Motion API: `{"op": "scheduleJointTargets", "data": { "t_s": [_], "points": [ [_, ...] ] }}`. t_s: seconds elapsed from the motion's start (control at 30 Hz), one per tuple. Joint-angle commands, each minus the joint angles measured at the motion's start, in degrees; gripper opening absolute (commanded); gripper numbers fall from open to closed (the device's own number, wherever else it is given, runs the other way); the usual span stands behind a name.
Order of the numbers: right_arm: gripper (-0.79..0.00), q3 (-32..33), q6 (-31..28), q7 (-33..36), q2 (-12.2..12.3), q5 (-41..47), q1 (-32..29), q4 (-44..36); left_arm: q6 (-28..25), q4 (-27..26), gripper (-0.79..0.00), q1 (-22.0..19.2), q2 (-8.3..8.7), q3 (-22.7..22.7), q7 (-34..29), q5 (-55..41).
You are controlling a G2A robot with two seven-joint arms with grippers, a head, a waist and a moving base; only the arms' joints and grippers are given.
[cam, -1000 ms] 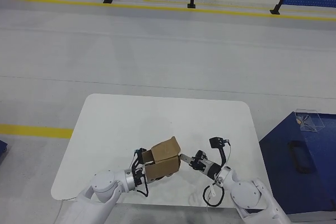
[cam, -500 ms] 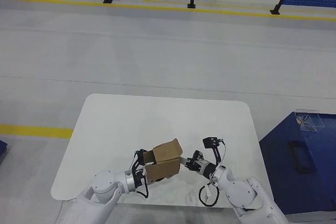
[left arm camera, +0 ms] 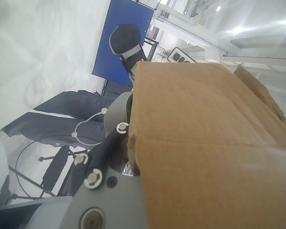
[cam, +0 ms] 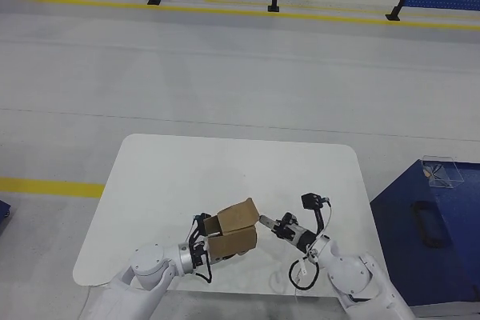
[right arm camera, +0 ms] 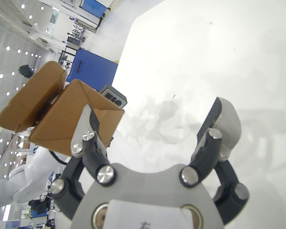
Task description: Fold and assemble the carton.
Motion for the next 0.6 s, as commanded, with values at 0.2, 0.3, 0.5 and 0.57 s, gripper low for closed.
{"op": "scheduleJointTargets", "data": {
  "t_s": [0.2, 0.3, 0.5, 0.57],
  "points": [
    [0.000, -3.0, -1.6, 2.7, -0.4, 2.0, 0.8, -0.3, 0.5, 0.6, -0.785, -0.6, -0.25, 0.9, 0.2, 0.1],
    [0.000, -1.2, -2.5, 0.1, -0.4, 3.5, 0.4, -0.9, -0.4, 0.7, -0.785, -1.0, -0.38, 1.1, -0.5, -0.3],
    [0.000, 7.7, -5.9, -2.5, 0.3, 13.9, -2.1, -0.8, -6.2, 0.1, -0.785, -1.5, -0.24, 0.3, -2.7, 0.9],
    [0.000, 10.4, -6.7, -1.6, 0.5, 18.7, -3.1, -0.6, -6.2, 0.1, -0.785, -1.5, -0.24, 0.3, -2.7, 0.9]
  ]
}}
